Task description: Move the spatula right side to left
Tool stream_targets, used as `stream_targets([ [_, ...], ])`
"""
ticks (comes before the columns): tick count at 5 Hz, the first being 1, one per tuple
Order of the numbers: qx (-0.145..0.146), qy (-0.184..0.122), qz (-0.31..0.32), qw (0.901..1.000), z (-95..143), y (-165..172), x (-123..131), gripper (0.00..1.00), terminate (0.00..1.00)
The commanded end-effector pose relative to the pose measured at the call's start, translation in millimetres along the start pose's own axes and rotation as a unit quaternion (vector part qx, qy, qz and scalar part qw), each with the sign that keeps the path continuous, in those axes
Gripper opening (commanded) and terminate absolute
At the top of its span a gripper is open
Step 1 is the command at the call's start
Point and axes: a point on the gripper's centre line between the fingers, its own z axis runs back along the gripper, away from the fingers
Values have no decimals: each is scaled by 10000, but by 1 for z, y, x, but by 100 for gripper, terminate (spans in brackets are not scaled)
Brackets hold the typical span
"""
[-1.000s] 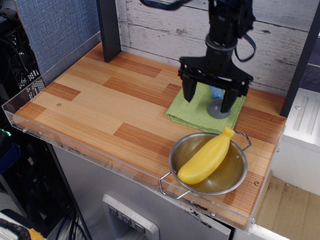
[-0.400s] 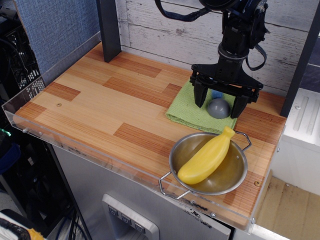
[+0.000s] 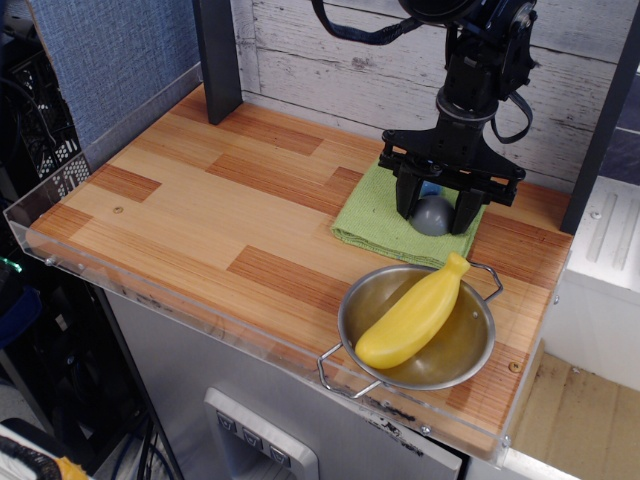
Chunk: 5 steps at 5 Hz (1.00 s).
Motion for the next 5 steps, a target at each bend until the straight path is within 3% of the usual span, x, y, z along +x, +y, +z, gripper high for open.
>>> stream_targets([
  [1, -394, -770, 110, 9962, 82, 12, 0, 0, 0],
  [2, -566, -1078, 237, 9923, 129, 31, -20, 0, 0],
  [3, -475, -938, 206, 9942, 148, 67, -55, 0, 0],
  [4, -490, -481, -406, 9968, 142, 110, -85, 0, 0],
  [5, -627, -93, -1350, 9888, 125, 158, -102, 0, 0],
])
